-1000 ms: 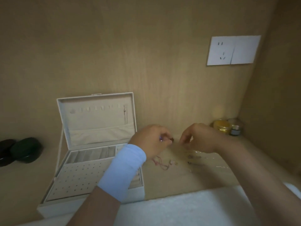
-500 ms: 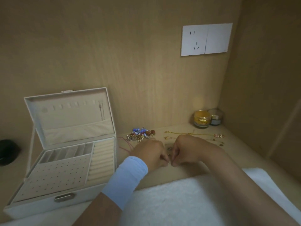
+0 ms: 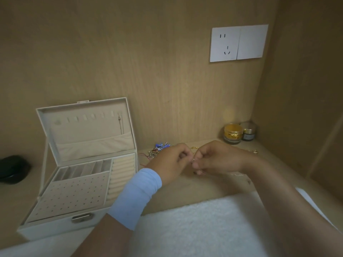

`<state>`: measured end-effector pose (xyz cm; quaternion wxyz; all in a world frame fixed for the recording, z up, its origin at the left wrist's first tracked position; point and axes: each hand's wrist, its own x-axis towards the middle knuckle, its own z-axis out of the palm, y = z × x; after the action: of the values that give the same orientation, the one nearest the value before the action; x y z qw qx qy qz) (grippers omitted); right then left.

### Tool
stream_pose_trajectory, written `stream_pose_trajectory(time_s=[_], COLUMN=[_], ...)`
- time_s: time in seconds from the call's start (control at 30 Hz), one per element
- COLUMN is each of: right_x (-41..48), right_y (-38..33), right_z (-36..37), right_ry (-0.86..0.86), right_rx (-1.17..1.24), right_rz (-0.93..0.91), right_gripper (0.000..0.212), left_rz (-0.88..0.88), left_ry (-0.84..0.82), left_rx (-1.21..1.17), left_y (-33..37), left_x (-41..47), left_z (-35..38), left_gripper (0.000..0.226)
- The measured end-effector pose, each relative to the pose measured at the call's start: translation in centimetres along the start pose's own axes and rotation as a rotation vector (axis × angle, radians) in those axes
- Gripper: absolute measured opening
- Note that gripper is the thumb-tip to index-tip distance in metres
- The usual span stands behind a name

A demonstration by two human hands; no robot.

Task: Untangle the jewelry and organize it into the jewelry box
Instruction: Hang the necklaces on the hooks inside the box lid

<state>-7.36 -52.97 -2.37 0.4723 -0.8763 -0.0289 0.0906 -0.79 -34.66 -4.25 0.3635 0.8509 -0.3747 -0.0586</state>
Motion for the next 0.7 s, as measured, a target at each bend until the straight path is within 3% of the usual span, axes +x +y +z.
stream_pose_trajectory(time_s=[0.07,0.43,0.53,0.7], right_x=[-0.5,2.5,4.3,7.3], right_y=[-1.4,-13.2,-16.0,-18.5], right_z=[-0.3,2.1,3.8,7.1], right_ry=[-0.043,0.074,0.101,0.143], right_rx=[0.133,0.273,0.286,0.264], right_rz=[-0.037,-0.306,-0.344,-0.340], right_gripper=[0.010,0.017,0.028,0.016], left_rz=[0.025,0.069,0.043,-0.003], left_ry=[0.054,0.273,0.251,0.272], left_rx=[-0.112,-0.552,-0.662,-0.808], left_y=[0.5,1.2,-0.1,-3.2], left_x=[-0.2,-3.1,-4.3,-5.8], left_z=[-1.4,-12.5,-14.6,-17.2], left_gripper=[0.016,0.012,0.020,0.035])
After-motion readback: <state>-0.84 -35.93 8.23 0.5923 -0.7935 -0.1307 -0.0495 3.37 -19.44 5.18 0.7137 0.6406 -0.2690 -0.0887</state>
